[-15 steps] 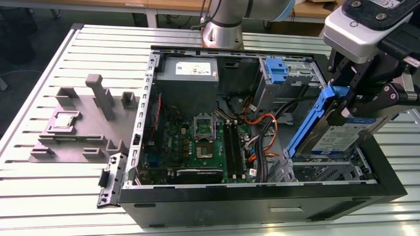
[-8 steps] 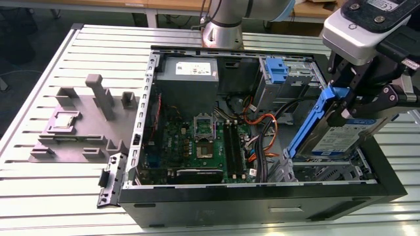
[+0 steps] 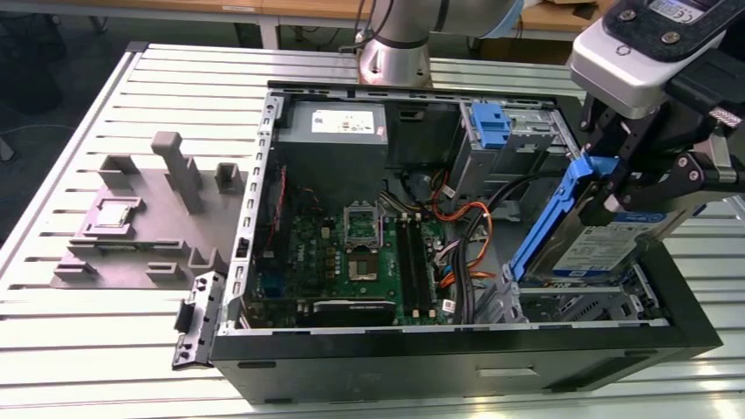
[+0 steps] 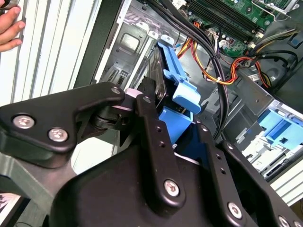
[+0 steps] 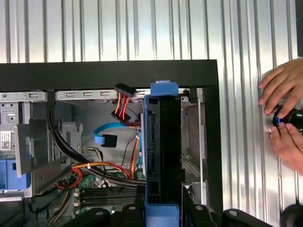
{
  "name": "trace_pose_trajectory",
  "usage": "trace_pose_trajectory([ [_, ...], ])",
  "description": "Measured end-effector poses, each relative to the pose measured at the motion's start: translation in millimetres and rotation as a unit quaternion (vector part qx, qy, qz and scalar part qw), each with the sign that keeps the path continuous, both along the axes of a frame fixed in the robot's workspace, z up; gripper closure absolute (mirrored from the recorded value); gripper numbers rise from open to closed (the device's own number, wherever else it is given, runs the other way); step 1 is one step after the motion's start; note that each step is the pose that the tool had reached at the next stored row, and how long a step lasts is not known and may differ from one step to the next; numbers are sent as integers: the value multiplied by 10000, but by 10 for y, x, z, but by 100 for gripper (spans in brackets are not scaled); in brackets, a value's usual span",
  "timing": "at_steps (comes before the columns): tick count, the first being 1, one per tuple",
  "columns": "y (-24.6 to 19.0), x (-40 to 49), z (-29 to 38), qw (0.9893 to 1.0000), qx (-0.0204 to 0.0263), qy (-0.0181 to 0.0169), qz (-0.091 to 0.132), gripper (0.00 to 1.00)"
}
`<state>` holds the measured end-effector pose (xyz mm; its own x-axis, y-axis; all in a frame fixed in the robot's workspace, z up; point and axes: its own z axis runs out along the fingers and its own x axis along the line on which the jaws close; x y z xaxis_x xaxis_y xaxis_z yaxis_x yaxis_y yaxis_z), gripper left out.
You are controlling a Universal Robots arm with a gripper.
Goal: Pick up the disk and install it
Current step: 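Insert the disk into the insertion slot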
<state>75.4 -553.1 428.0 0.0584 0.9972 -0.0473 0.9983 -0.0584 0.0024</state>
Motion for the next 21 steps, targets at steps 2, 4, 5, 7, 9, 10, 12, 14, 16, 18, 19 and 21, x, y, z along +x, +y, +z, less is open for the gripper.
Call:
trace_pose_trajectory([
  [2,0,0,-3,10000,0,6,0,63],
  [4,0,0,-7,10000,0,11,0,63],
  [5,0,0,-9,10000,0,14,0,63],
  [7,0,0,-14,10000,0,20,0,63],
  [9,0,0,-21,10000,0,24,0,63],
  [10,-1,0,-25,10000,0,25,0,63],
  [12,-1,0,-36,10000,0,28,0,63],
  [14,-3,0,-46,10000,0,30,0,63],
  [16,-3,0,-58,10000,0,32,0,63],
  [18,-5,0,-71,10000,0,33,0,63],
  [19,-6,0,-78,10000,0,34,0,63],
  [21,-7,0,-89,10000,0,35,0,63],
])
